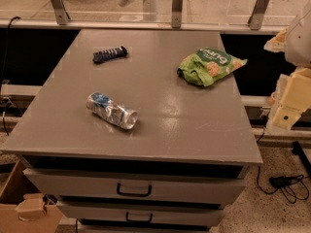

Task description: Pick green rice chip bag

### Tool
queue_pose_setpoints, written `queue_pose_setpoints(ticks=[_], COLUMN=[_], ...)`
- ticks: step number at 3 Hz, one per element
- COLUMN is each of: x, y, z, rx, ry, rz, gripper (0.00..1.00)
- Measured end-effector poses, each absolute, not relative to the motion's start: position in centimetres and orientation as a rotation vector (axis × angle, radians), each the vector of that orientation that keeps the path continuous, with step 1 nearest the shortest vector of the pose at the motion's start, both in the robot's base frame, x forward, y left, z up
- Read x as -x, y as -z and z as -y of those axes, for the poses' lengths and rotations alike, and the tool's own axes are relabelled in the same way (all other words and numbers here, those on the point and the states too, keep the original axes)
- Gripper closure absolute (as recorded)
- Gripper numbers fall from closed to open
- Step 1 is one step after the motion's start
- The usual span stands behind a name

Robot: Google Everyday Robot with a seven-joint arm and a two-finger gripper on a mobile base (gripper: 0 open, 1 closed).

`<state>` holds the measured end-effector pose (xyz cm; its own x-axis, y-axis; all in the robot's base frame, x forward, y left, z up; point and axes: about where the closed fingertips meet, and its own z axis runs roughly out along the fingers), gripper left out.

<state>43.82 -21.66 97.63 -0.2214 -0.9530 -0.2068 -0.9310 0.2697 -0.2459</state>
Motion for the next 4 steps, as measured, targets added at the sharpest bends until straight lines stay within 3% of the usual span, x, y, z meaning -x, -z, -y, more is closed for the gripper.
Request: queue_pose_setpoints(ticks=[2,4], x=[-46.1,-57.6], y=[-97.5,-96.5], z=[20.5,13.7], rx=[1.781,2.018], ry=[0.087,0.109], rz=[-2.131,-1.712], gripper=[0.00,0.00])
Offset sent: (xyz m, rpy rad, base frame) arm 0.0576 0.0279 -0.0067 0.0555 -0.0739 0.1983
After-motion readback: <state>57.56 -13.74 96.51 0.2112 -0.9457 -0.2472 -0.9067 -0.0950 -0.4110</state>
